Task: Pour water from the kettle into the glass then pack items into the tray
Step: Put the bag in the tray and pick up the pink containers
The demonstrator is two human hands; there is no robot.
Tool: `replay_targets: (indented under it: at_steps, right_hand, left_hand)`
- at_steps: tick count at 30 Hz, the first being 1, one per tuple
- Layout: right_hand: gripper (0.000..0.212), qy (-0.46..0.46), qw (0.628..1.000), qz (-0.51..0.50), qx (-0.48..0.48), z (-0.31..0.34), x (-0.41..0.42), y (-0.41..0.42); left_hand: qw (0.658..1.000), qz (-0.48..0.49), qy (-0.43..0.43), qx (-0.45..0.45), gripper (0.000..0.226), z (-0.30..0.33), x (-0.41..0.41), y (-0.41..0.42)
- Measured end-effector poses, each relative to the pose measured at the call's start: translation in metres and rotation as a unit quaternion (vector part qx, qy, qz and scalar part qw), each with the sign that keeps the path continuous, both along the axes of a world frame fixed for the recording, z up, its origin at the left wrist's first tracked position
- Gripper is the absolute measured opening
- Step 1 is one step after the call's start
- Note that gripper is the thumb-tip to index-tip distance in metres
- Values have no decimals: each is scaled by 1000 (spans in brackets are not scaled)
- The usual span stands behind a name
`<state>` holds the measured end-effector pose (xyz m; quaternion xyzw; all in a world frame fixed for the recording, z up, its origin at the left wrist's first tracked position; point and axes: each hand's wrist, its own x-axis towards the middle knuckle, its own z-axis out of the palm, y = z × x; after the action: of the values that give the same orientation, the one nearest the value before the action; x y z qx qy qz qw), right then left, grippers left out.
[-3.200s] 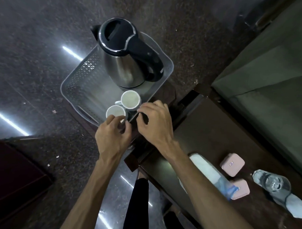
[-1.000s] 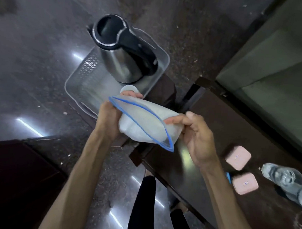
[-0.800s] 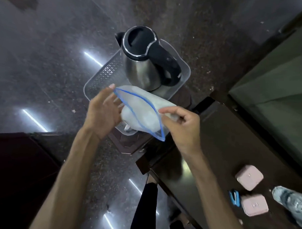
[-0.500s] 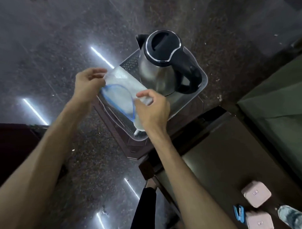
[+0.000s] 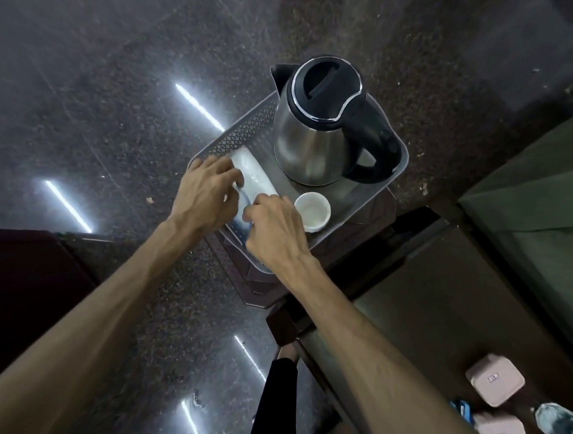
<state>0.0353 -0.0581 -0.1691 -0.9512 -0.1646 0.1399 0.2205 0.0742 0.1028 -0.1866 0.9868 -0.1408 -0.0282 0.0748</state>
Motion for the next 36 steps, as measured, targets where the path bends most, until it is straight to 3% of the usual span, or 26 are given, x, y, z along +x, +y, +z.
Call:
replay_targets:
  at_steps: [1,5,7,10,13,17,20,25,29,36]
  right_hand:
    - [23,32,999,16,-9,1,2,0]
    - [26,91,992,62,-59,5,13,1]
    - [31,105,990,71,-67,8,17,2]
    - [28,132,990,41,-30,11,21,-3]
    - [23,98,994,-33,41,14,16,-17]
    - [16,16,974,-170,152,24,0,-50]
    - [18,15,950,-243,197,32,-14,-84]
    - [19,14,932,-317,174,30,-52,-157]
    - [22,19,913,-382,142,28,-102,-221]
    - [27,86,830,-535,133,17,-219,-331]
  left_hand:
    - [1000,1,26,15,20,0,-1,-2]
    - [981,23,145,126,72,-2,1,-6]
    - [972,22,181,148,81,0,4,-8]
    - [971,30,185,146,72,2,8,-15]
    - [979,69,163,96,81,11,4,-20]
    - [995,78,44,-33,38,23,-15,-50]
    - [990,73,12,-122,18,31,-34,-92]
    - [978,3,37,-204,14,35,-69,-177]
    - [972,-48,95,-209,29,34,-106,-250]
    - [952,-147,188,-190,36,20,-199,-382]
